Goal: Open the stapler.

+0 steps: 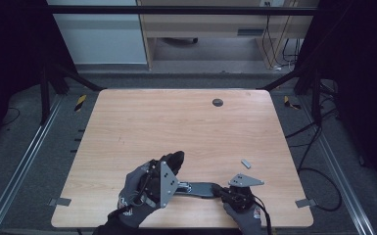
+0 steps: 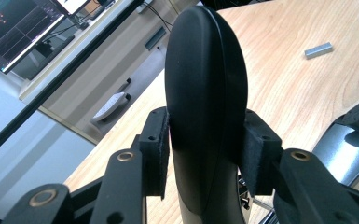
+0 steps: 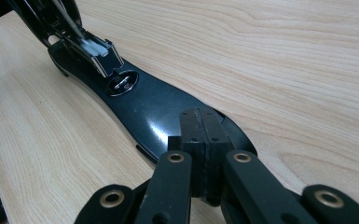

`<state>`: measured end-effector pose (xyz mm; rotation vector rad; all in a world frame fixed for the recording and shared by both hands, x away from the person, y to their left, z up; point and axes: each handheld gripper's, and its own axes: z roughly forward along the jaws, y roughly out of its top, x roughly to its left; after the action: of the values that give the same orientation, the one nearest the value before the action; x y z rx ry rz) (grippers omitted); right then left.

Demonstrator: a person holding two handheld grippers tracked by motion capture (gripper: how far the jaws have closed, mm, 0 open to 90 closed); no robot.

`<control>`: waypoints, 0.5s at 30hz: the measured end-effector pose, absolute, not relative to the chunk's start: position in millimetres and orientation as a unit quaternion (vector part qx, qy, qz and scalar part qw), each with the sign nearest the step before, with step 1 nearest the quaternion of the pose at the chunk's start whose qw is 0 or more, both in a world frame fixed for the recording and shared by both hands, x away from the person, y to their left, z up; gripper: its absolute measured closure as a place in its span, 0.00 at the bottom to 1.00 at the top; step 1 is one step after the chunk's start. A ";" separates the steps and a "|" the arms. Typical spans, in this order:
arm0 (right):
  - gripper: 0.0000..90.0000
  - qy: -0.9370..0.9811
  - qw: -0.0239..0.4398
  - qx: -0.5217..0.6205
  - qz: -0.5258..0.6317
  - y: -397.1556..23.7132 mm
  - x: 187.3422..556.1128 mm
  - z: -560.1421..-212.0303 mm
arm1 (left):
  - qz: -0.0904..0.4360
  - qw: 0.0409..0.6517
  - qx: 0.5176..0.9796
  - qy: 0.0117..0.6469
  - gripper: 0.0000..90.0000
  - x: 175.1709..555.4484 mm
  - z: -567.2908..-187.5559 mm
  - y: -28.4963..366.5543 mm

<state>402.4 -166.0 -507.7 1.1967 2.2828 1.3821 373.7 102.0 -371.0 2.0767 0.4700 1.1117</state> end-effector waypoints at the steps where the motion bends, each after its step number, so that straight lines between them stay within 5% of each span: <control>1: 1.00 0.776 0.108 0.407 0.470 -166.0 402.4 -507.7 | 0.431 0.365 0.804 0.186 0.64 373.7 -370.6 103.8; 15: 1.00 0.777 0.108 0.406 0.469 -165.3 402.5 -507.3 | 0.427 0.382 0.793 0.209 0.64 373.7 -366.7 120.8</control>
<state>402.5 -165.3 -507.3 1.1941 2.2859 1.3792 373.7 120.8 -366.7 2.0222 0.5336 1.0896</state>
